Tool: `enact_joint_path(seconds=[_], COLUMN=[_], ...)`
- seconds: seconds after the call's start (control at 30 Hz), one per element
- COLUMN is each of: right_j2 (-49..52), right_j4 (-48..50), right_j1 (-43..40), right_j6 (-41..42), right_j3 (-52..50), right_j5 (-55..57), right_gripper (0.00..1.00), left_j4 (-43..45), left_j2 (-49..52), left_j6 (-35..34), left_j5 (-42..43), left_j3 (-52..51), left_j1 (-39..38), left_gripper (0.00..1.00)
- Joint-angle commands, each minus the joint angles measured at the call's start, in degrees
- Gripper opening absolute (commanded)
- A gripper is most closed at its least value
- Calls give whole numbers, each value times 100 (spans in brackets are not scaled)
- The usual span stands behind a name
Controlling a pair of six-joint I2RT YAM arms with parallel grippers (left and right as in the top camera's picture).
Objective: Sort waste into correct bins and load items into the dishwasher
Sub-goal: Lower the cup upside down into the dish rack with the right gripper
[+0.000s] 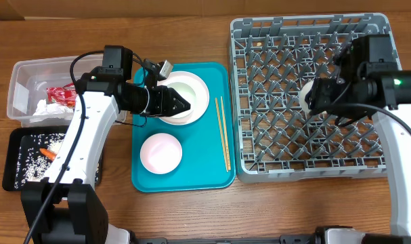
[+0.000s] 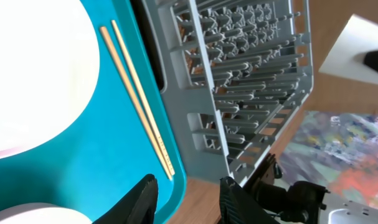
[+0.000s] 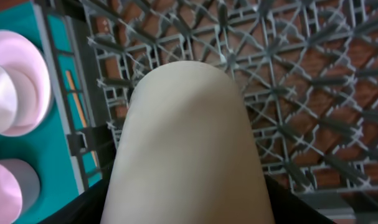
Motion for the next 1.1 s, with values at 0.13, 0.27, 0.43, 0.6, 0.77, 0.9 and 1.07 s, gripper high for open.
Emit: enact_joint_path(seconds=[0.13, 0.27, 0.43, 0.6, 0.77, 0.9, 1.07], right_j2=[9, 9, 11, 15, 70, 188, 365], right_j4=[-232, -341, -376, -319, -94, -52, -48], right_j1=[57, -17, -20, -20, -20, -22, -96], right_j6=[37, 57, 256, 341, 341, 341, 345], right_j3=[208, 199, 109, -70, -422, -544, -734], right_j5=[398, 466, 822, 955, 951, 973, 1023], right_gripper=[24, 22, 22, 22, 22, 22, 22], left_j4=[-26, -72, -133, -155, -162, -166, -197], left_j2=[-79, -79, -79, -79, -79, -79, -79], left_j6=[-101, -98, -98, -101, -101, -101, -101], left_j5=[-227, -227, -424, -643, -678, -678, -675], left_j3=[85, 85, 85, 85, 85, 85, 85], left_j1=[-13, -13, -55, -168, -284, -321, -319], left_gripper=[36, 36, 35, 35, 35, 35, 35])
